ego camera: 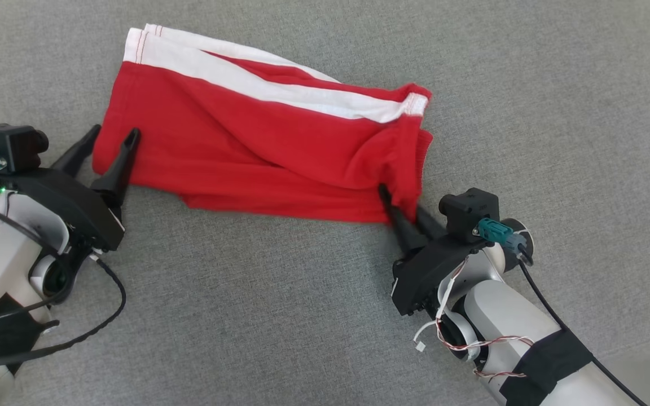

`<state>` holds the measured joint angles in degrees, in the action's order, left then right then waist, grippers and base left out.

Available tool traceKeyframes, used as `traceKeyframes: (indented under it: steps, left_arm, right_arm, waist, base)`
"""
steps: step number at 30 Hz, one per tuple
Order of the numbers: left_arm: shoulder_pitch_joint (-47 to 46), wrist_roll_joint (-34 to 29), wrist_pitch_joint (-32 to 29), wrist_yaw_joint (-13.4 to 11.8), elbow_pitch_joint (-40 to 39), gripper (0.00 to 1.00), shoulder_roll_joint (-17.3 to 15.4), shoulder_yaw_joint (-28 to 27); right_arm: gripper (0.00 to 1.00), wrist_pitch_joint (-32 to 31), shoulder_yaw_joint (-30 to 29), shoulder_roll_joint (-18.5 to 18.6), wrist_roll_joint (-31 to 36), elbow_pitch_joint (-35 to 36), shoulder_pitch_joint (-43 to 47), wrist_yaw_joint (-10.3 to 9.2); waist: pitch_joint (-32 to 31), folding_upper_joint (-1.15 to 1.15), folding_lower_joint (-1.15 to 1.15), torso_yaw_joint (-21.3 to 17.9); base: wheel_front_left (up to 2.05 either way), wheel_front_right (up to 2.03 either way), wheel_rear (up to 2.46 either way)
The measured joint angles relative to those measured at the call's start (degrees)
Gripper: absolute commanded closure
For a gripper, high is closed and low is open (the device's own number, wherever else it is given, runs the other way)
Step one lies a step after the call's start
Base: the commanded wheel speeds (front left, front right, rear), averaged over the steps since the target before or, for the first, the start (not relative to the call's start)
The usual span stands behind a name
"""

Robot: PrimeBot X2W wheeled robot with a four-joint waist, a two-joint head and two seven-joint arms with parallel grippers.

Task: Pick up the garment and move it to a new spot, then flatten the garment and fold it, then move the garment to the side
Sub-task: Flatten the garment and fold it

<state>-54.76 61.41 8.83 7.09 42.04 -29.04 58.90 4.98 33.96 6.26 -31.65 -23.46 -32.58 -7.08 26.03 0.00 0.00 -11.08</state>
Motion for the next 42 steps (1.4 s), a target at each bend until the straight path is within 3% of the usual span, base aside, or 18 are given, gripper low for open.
traceKeyframes:
  steps: [12, 27, 42]
  left_arm:
    - [3.6, 1.7, 0.1, 0.0, 0.9, 1.0, 2.1, 3.3]
    - [14.2, 7.3, 2.7, 0.1, 2.1, 1.0, 7.0, 4.5]
    - [22.7, 8.7, 4.2, 0.1, 3.8, 1.0, 10.3, 4.6]
  right_arm:
    - [1.0, 0.4, -0.7, 0.1, -0.4, -5.0, 0.8, 0.16]
    - [1.0, 0.0, -0.9, 4.7, -4.7, -10.2, 8.1, 7.53]
    - [1.0, -1.3, -0.1, 6.5, -7.7, -11.6, 14.8, 11.87]
  waist:
    - [-4.4, 0.0, 0.0, 1.0]
    - [-14.2, 0.0, 0.0, 4.1]
    - [-22.5, 0.0, -0.01, 11.5]
  base:
    - [0.0, 0.0, 0.0]
    - [0.0, 0.0, 0.0]
    - [0.0, 0.0, 0.0]
